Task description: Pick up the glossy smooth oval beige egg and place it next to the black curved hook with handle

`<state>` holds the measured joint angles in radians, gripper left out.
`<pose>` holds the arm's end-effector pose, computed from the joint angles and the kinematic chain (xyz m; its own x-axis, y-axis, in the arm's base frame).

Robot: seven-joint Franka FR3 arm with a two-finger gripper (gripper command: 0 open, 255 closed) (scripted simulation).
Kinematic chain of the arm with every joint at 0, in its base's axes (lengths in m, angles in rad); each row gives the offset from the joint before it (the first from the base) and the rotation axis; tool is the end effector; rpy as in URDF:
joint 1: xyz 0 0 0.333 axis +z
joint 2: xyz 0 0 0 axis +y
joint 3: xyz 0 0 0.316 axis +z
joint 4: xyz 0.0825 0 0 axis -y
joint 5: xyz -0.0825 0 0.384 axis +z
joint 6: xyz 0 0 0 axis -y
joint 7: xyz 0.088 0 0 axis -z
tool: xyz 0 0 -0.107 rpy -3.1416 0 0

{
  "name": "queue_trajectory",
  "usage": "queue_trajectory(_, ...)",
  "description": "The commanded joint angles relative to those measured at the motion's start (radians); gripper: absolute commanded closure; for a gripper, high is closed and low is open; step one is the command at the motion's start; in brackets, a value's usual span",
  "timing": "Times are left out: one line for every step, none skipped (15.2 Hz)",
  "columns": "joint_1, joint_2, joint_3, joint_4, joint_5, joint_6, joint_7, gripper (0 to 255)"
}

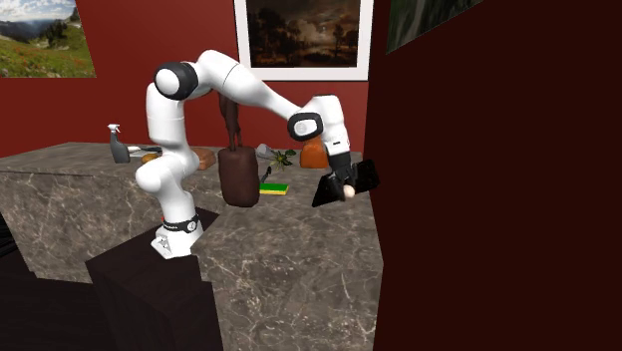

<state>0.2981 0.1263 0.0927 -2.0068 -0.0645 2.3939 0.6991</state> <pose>0.5584 0.2279 0.4208 0.9352 -0.2736 0.2248 -0.2488 -0.9594 -0.1329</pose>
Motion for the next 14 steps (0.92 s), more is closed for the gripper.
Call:
queue_trajectory(0.01,-0.027,0.007,-0.024,-0.003,-0.004,0.019,255)
queue_trajectory(0.02,-0.05,0.014,-0.053,-0.008,0.002,0.04,255)
queue_trajectory(0.03,-0.072,0.022,-0.081,-0.013,0.007,0.062,255)
queue_trajectory(0.04,-0.093,0.03,-0.108,-0.017,0.011,0.084,255)
queue_trajectory(0.05,-0.114,0.039,-0.133,-0.021,0.014,0.106,255)
queue_trajectory(0.06,-0.134,0.049,-0.157,-0.025,0.017,0.128,255)
queue_trajectory(0.07,-0.154,0.059,-0.18,-0.028,0.019,0.151,255)
queue_trajectory(0.08,-0.173,0.069,-0.202,-0.031,0.021,0.174,255)
queue_trajectory(0.09,-0.192,0.08,-0.223,-0.034,0.022,0.197,255)
queue_trajectory(0.099,-0.21,0.092,-0.243,-0.036,0.022,0.22,255)
queue_trajectory(0.109,-0.227,0.104,-0.261,-0.038,0.022,0.243,255)
queue_trajectory(0.119,-0.244,0.117,-0.279,-0.039,0.022,0.267,255)
queue_trajectory(0.129,-0.26,0.13,-0.295,-0.04,0.02,0.29,255)
queue_trajectory(0.139,-0.275,0.143,-0.31,-0.04,0.019,0.314,255)
